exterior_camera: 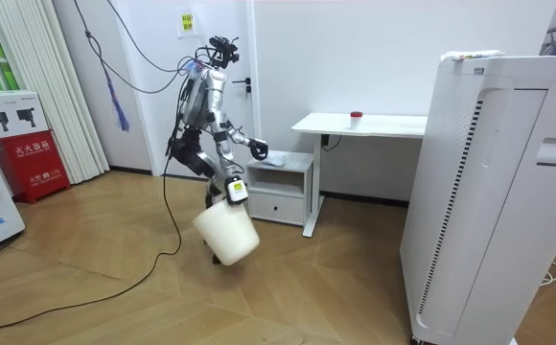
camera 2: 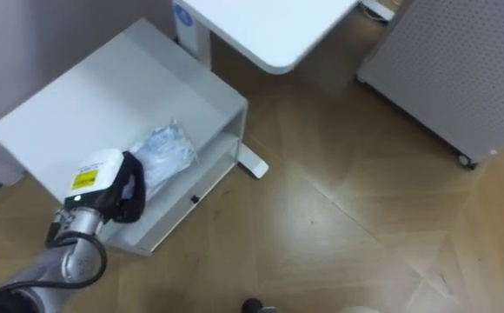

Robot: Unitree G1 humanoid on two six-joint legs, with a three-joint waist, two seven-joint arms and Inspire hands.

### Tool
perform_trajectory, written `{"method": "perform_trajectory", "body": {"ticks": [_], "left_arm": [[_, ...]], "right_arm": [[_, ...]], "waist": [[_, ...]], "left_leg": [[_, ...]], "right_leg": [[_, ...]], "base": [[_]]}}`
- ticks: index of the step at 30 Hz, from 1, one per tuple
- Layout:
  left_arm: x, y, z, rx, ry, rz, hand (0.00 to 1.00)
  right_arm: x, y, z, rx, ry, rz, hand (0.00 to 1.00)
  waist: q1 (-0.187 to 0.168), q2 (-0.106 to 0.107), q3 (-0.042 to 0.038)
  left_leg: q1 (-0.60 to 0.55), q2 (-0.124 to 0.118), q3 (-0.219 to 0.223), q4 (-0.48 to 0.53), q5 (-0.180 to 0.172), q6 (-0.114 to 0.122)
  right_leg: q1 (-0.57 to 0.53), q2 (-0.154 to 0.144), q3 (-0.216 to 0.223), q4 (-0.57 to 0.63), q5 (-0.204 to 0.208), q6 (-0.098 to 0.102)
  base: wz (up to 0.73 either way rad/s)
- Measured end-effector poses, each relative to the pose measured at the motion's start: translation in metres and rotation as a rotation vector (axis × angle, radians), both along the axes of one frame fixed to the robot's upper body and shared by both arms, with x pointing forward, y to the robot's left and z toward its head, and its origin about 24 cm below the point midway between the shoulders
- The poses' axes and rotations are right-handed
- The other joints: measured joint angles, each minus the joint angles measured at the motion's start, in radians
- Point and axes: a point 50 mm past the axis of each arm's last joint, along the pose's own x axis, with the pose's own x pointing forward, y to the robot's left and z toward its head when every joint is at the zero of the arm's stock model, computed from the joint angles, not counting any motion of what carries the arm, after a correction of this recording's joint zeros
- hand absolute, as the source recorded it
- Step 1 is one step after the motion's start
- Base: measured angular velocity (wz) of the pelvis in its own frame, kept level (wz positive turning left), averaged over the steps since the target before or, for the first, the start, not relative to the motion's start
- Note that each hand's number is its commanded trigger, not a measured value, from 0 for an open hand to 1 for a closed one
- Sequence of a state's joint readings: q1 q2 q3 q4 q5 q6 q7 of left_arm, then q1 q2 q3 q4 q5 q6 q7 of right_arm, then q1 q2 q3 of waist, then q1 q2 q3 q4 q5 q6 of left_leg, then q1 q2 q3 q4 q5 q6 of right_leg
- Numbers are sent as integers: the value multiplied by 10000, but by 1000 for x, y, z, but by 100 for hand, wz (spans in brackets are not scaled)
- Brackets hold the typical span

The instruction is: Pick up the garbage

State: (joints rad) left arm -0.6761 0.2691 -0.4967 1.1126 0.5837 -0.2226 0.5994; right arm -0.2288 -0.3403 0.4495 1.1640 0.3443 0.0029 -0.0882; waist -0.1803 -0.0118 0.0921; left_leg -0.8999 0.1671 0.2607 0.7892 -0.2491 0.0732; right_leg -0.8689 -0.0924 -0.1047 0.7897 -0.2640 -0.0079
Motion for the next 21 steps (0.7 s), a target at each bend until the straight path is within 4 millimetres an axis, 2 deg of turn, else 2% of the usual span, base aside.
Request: {"method": "perform_trajectory", "body": {"ticks": [1, 6, 8, 11, 18, 21], "left_arm": [[-2, -10, -1, -308, -38, -229, 100], [-12, -30, -11, -964, 245, -883, 100], [-13, -35, -12, -1215, 403, -960, 100], [-17, -41, -18, -1395, 727, -1188, 100], [-26, -52, -22, -1655, 1065, -1860, 100], [-31, -66, -22, -1715, 1281, -2623, 100]], "right_arm": [[7, -2, 4, -120, -171, 14, 100], [22, -4, 13, -891, -448, 635, 100], [32, -3, 19, -978, -706, 718, 100], [35, -5, 21, -1253, -713, 876, 100], [53, -3, 33, -1420, -1356, 638, 100], [63, 3, 39, -731, -2105, 132, 100]], "waist": [[194, 0, 0], [493, -16, -6], [518, -21, -8], [529, -35, -12], [538, -43, -18], [534, -86, -64]], "left_leg": [[75, -62, 33, -77, 2, 4], [306, -171, 68, -339, 15, -17], [350, -186, 71, -357, 15, -19], [559, -190, 84, -456, 17, -26], [670, -61, 160, -652, 43, -66], [731, -82, 170, -658, 51, -80]], "right_leg": [[48, -70, 17, -19, -17, 29], [225, -116, 53, -165, -51, 70], [261, -119, 63, -189, -60, 70], [479, -98, 70, -321, -58, 75], [634, 93, 131, -784, 151, 80], [682, 77, 112, -812, 151, 80]], "base": [[5], [1], [0], [0], [-9], [0]]}}
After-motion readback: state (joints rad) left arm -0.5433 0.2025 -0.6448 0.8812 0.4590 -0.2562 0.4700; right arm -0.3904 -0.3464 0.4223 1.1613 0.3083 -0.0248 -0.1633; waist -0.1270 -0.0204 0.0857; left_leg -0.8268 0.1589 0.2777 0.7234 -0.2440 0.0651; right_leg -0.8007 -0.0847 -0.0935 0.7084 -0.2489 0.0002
